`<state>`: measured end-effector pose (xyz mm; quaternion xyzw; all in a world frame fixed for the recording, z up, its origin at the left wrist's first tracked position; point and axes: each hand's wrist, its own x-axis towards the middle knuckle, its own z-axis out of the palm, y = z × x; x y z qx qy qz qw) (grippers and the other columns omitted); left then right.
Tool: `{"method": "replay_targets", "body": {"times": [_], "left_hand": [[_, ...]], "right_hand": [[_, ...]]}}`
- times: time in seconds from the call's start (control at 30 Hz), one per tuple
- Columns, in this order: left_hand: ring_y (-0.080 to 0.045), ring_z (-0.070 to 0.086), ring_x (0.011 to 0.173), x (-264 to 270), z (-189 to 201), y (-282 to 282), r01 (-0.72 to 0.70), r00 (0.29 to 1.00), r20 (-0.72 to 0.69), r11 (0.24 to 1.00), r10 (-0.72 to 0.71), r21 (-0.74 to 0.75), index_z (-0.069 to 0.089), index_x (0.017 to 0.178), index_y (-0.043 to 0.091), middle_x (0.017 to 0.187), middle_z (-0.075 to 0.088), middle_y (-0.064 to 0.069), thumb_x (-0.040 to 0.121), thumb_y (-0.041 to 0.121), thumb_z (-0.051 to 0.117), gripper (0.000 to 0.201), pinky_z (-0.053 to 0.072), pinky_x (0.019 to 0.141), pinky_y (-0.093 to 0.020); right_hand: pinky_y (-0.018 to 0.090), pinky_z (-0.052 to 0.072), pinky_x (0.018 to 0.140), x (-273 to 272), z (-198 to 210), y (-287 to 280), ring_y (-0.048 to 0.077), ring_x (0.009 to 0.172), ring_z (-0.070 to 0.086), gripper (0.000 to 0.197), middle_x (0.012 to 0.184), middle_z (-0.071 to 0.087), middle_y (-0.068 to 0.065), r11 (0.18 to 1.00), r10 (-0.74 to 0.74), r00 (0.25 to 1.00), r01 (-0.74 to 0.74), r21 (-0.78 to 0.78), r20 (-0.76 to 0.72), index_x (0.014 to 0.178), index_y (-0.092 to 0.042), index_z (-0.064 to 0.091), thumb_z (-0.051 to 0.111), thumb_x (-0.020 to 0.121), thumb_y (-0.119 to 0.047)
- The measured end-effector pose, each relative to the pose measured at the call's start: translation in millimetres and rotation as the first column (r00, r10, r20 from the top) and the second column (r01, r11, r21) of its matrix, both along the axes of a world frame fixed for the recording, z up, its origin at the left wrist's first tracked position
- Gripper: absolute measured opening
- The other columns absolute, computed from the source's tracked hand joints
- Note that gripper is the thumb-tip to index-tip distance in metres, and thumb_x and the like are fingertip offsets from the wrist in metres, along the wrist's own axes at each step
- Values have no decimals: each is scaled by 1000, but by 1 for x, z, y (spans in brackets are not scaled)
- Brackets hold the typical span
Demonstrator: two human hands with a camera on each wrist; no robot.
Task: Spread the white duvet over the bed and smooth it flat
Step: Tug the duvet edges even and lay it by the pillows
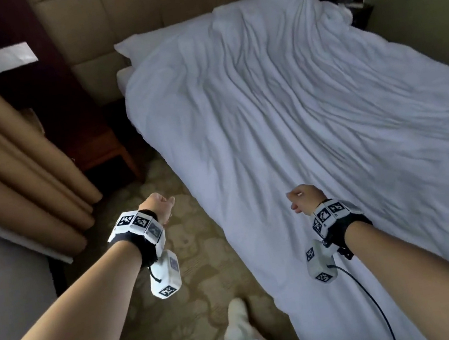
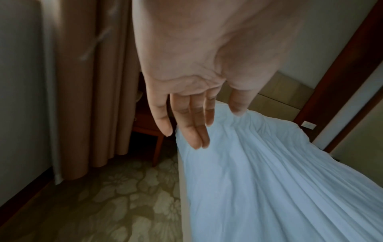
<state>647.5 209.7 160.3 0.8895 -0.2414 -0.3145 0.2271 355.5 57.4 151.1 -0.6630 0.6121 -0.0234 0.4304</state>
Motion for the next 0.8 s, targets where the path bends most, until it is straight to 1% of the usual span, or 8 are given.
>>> {"method": "replay_targets", "body": {"times": [0.1, 0.2, 0.3, 0.43, 0.5, 0.63, 0.73, 0.8], "left_hand": [[-26, 65, 82, 54, -5, -56, 31, 999, 11, 999, -31, 7, 53, 112, 9, 88, 65, -9, 94, 34, 51, 31, 53, 85, -35], [-28, 65, 94, 123, -4, -105, 22, 997, 69, 1000, -23, 21, 52, 116, 9, 103, 67, -11, 93, 36, 51, 37, 52, 91, -37], [-31, 63, 105, 198, 6, -155, 20, 990, 142, 999, -26, 47, 52, 120, 10, 113, 66, -14, 92, 37, 52, 39, 49, 95, -38], [-30, 63, 105, 278, 16, -212, 2, 989, 146, 999, -9, 48, 52, 120, 12, 114, 66, -13, 91, 38, 52, 39, 49, 94, -37], [-30, 63, 104, 318, 17, -243, -3, 990, 143, 999, -4, 49, 52, 121, 12, 114, 66, -13, 91, 38, 51, 40, 50, 93, -37], [-31, 62, 107, 390, 10, -312, 63, 991, 118, 996, -69, 59, 50, 125, 9, 116, 64, -14, 93, 37, 49, 43, 49, 96, -39], [-33, 57, 115, 436, 2, -362, 127, 987, 95, 990, -133, 68, 48, 128, 7, 125, 60, -16, 93, 36, 49, 46, 45, 100, -40], [-35, 54, 117, 470, 0, -399, 181, 979, 78, 981, -186, 70, 46, 129, 6, 129, 56, -18, 93, 35, 50, 46, 44, 100, -40]], "right_hand": [[20, 40, 52, 43, -8, -55, 20, 66, 58, 25, 76, 62, 9, 999, -51, 998, 51, 6, -39, 103, -2, 62, 48, 95, -21], [27, 49, 69, 99, -18, -119, 25, 75, 61, 23, 67, 60, 6, 996, -89, 994, 90, 8, -65, 93, -4, 60, 46, 95, -21], [33, 51, 82, 169, -17, -177, 25, 78, 61, 24, 79, 64, 11, 994, -103, 994, 104, 25, -34, 97, -3, 62, 46, 95, -22], [25, 43, 60, 258, 4, -227, 23, 73, 59, 18, 78, 62, 10, 1000, -15, 1000, 15, 23, -9, 89, -7, 56, 46, 95, -20], [23, 43, 58, 301, 11, -257, 21, 68, 59, 19, 71, 61, 7, 1000, -22, 1000, 22, -8, 14, 92, -7, 58, 47, 95, -21], [34, 50, 87, 367, 11, -311, 29, 96, 65, 31, 99, 68, 14, 998, -55, 998, 56, -12, 13, 111, -4, 61, 47, 94, -26], [34, 49, 89, 404, 9, -343, 29, 101, 65, 34, 103, 67, 14, 995, -97, 995, 97, -14, -19, 112, -4, 61, 46, 95, -30], [35, 48, 90, 426, 5, -366, 29, 102, 64, 33, 97, 66, 13, 985, -172, 984, 171, -11, -48, 99, -4, 64, 45, 96, -31]]}}
